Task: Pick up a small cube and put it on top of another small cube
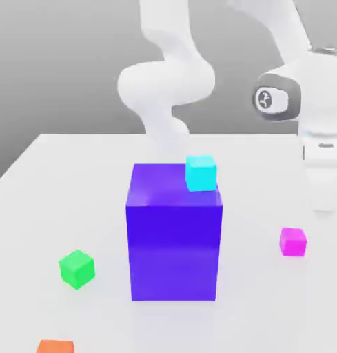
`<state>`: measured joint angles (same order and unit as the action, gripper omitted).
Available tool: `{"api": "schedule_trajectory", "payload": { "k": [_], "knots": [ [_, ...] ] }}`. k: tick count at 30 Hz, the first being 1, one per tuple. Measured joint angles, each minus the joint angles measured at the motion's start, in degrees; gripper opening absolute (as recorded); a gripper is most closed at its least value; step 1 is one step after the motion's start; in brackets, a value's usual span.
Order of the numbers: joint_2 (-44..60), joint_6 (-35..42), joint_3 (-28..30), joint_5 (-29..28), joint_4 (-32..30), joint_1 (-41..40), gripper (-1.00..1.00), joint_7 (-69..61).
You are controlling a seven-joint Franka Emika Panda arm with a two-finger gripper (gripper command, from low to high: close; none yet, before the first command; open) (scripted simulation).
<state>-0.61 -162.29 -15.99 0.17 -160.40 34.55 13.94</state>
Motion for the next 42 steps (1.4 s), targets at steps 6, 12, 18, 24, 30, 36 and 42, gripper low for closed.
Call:
{"api": "schedule_trajectory", "payload": {
  "k": [6, 12, 18, 24, 30, 36, 42],
  "knots": [
    [12.5, -9.3, 7.5, -11.8, 0.4, 6.4, 0.0, 6.8],
    [17.6, -13.5, 12.4, -13.9, 1.4, 10.8, -1.0, 8.5],
    [14.2, -10.7, 9.8, -12.1, 0.7, 8.6, -1.0, 7.1],
    [3.2, -2.6, 5.8, -2.2, -1.0, 6.3, -1.0, -0.1],
    [0.3, -2.1, 8.3, -1.5, 1.2, -0.5, -1.0, -5.0],
    [-1.9, -2.1, 12.1, -3.2, 3.5, -6.9, -1.0, -9.3],
    [-4.0, -2.1, 15.7, -6.2, 5.9, -13.3, -1.0, -12.5]
  ]
}}
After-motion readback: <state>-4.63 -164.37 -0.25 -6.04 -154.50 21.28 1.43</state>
